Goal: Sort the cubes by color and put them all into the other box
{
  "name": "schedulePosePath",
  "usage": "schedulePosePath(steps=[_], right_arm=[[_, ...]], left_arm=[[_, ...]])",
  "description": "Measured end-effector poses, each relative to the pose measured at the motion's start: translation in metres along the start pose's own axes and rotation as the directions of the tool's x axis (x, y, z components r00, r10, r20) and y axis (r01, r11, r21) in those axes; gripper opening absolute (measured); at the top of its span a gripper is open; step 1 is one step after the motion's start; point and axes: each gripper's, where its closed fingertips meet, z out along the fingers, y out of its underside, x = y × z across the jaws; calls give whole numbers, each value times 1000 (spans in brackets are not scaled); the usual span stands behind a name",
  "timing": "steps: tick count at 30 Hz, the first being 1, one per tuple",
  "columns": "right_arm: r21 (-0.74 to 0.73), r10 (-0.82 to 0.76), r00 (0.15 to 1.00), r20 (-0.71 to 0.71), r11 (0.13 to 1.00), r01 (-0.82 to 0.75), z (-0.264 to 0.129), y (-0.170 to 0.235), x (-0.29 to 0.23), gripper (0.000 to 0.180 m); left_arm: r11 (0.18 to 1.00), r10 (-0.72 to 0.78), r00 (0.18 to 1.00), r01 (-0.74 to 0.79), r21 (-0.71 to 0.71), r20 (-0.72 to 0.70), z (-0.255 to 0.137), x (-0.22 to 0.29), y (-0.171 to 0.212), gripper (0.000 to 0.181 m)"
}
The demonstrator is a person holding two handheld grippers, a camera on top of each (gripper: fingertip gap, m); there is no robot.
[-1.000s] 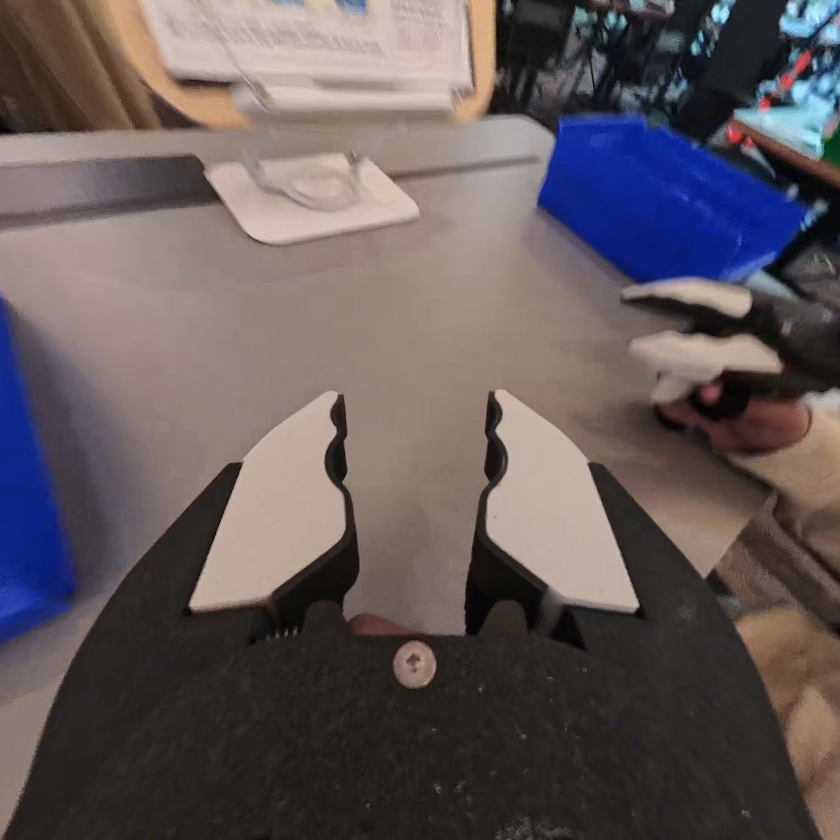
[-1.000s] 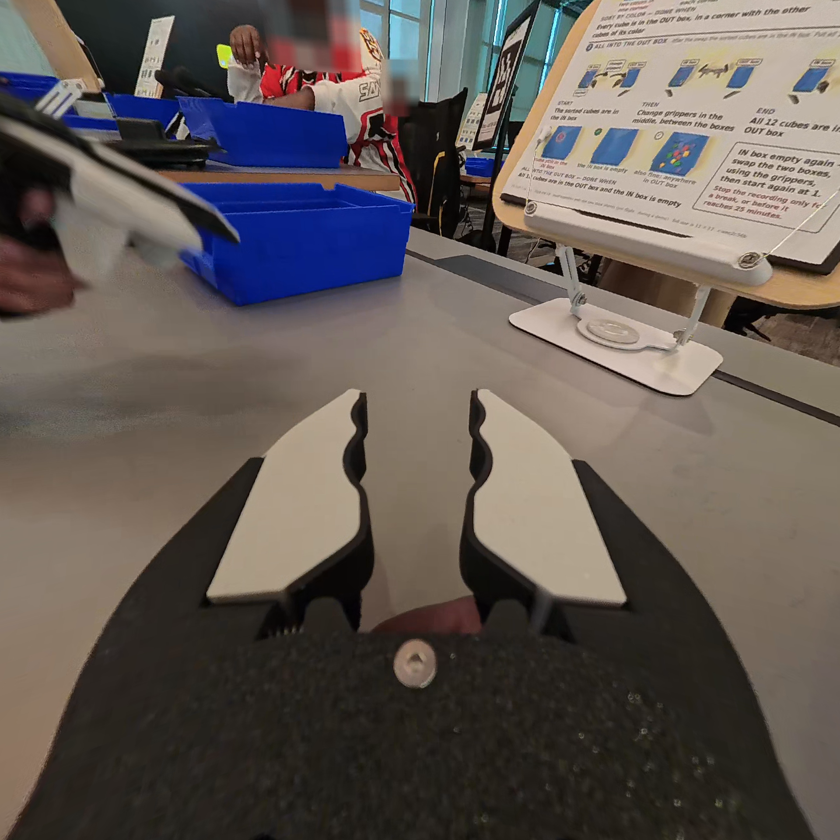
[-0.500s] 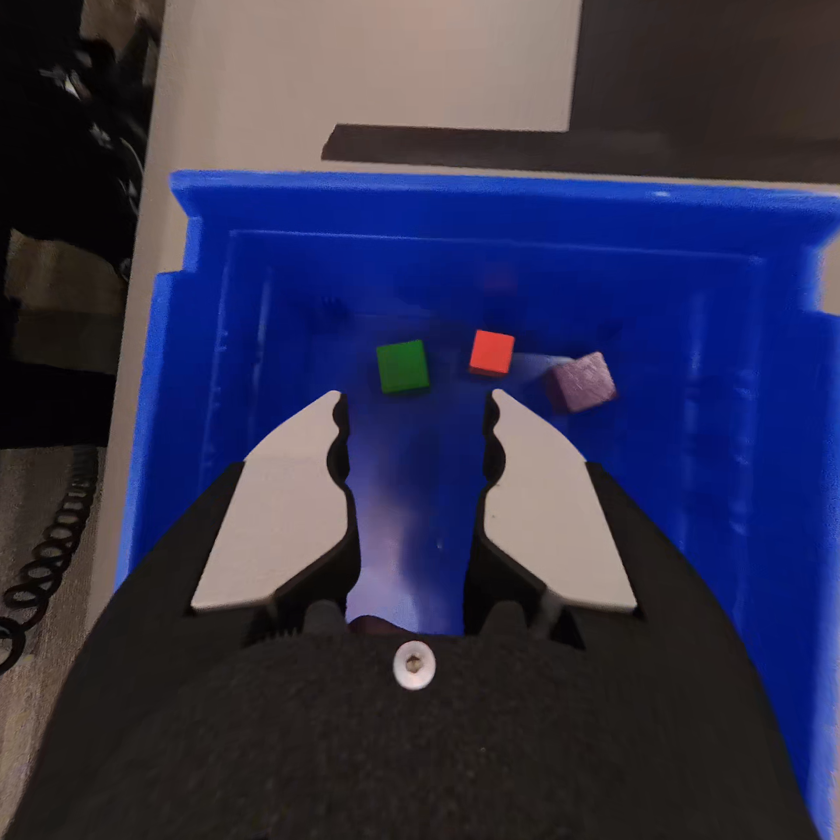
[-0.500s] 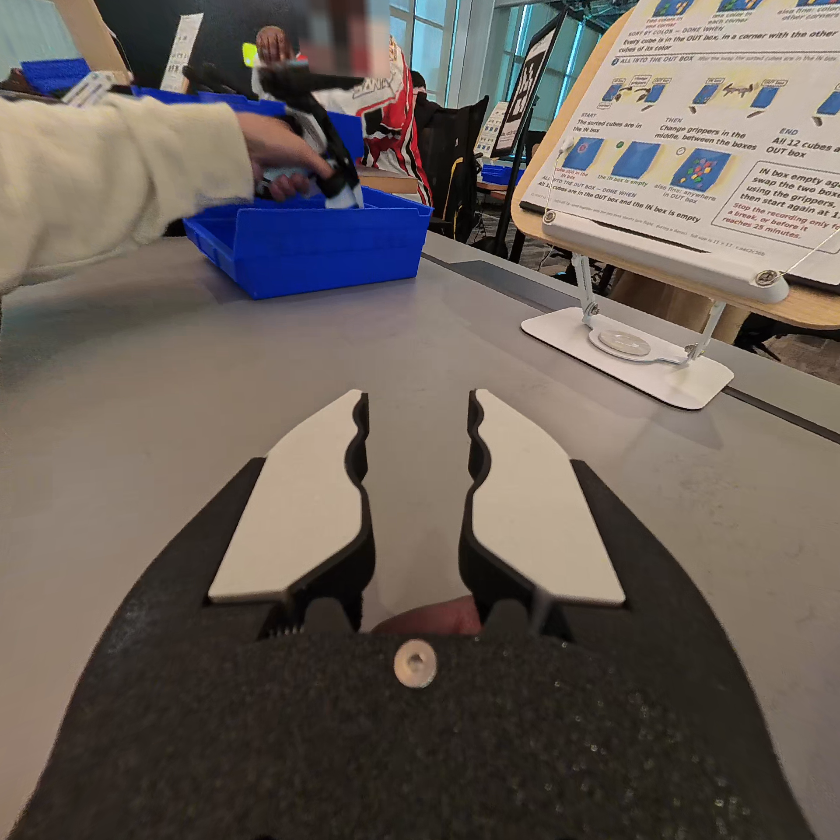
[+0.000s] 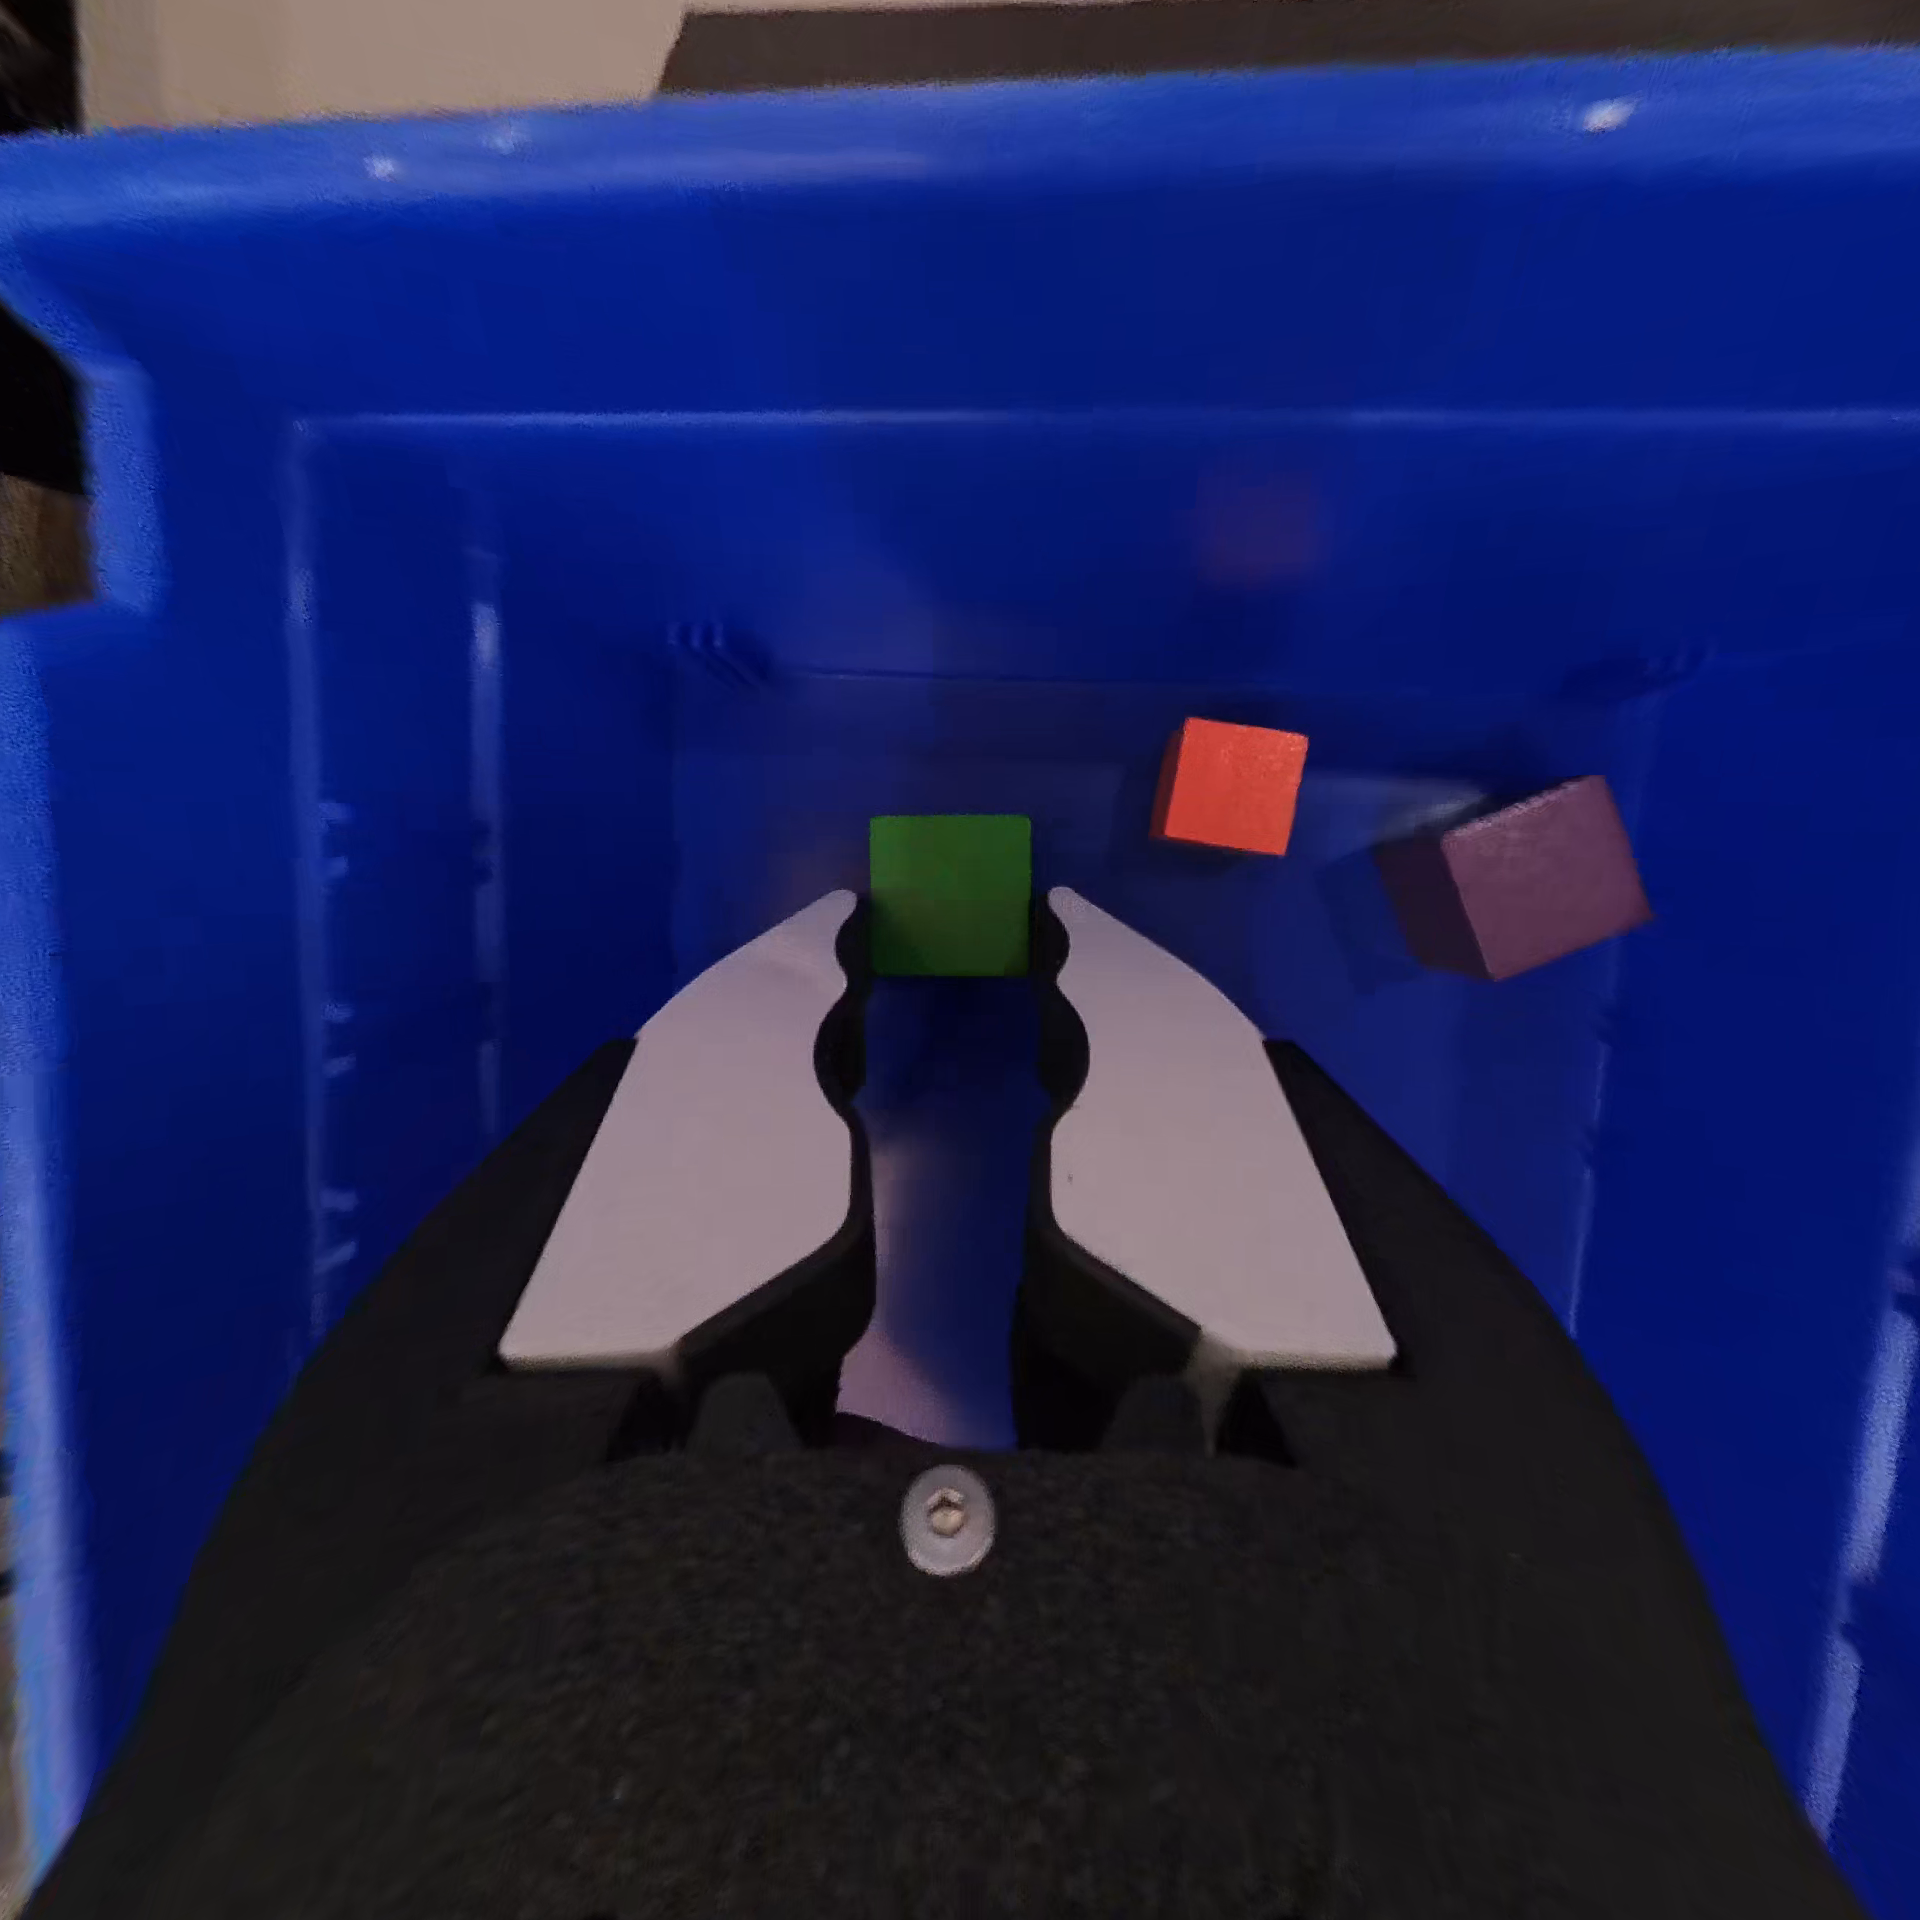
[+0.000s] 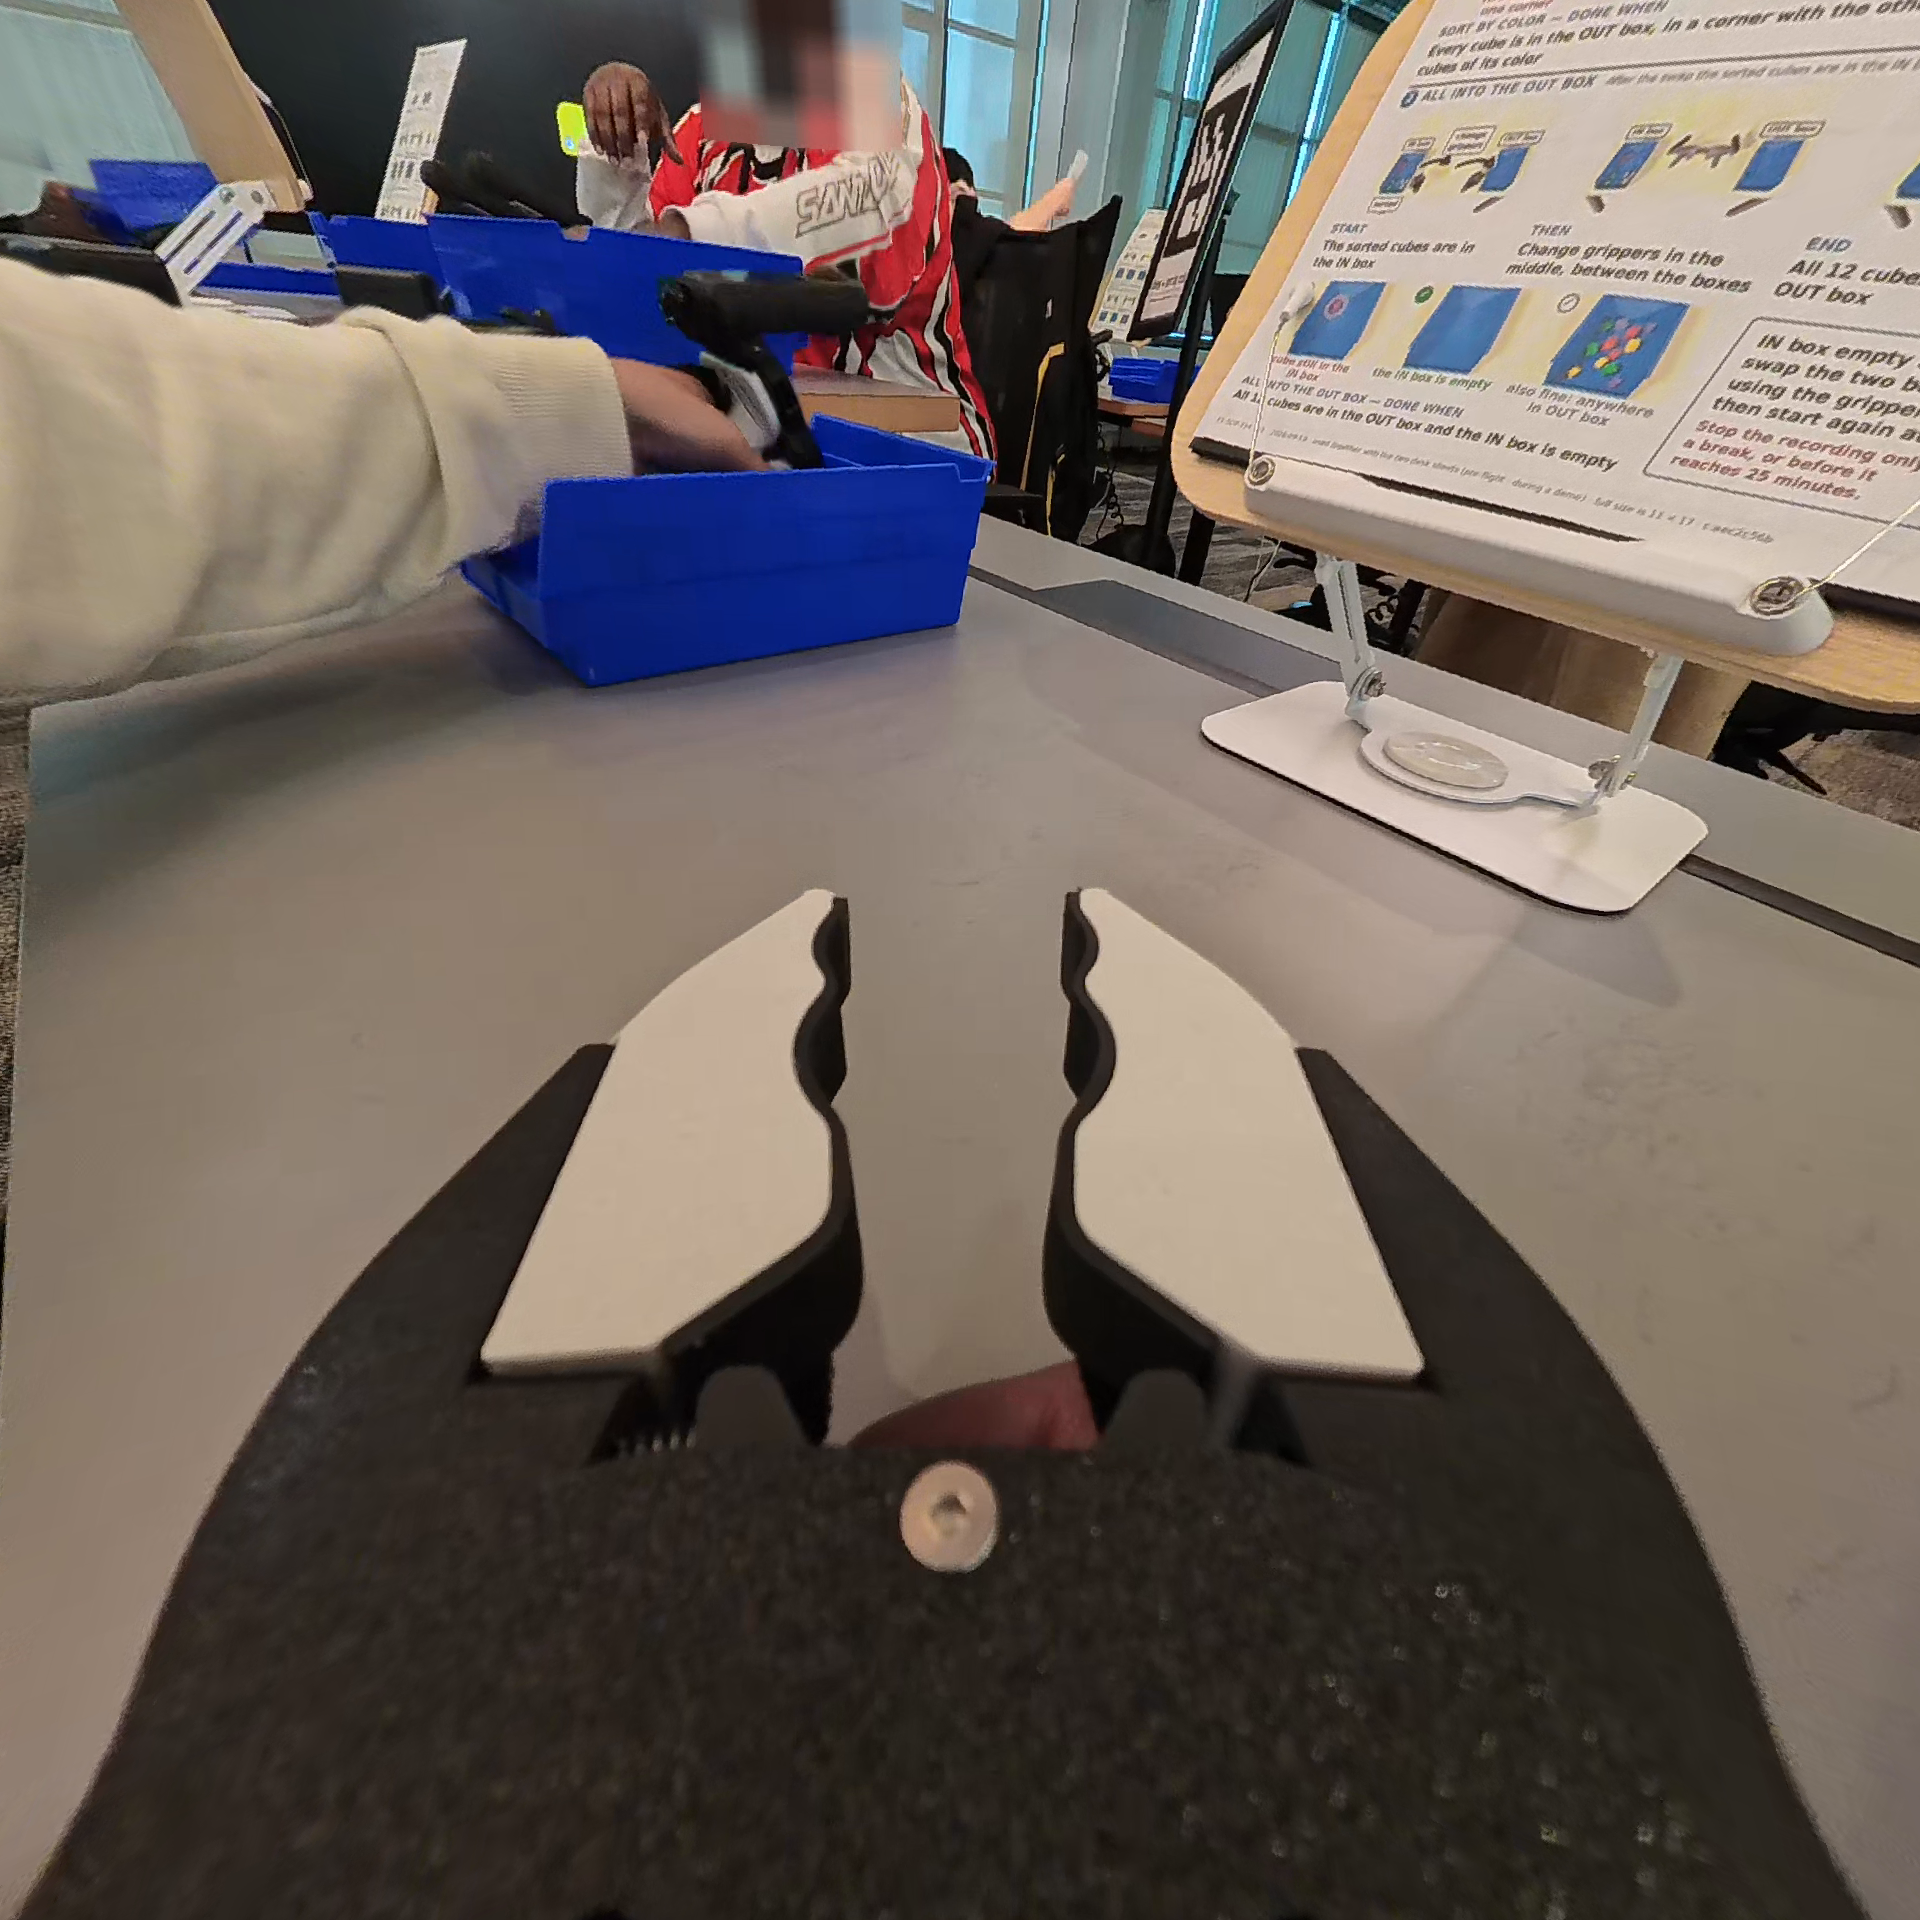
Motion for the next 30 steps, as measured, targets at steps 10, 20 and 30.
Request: schedulePosePath(steps=[10,20,30], right_arm=[[9,3,1000,-14,1000,-3,-2,-2,5,38],[11,-36,999,-9,999,36,-7,-3,11,37],[171,-451,893,-10,879,446,6,-66,-2,40]], left_arm=[[877,291,915,-139,459,-280,-174,78,5,29],[702,679,487,-209,681,-549,-265,235,108,28],[879,476,-38,-6,476,-879,-320,351,142,28]])
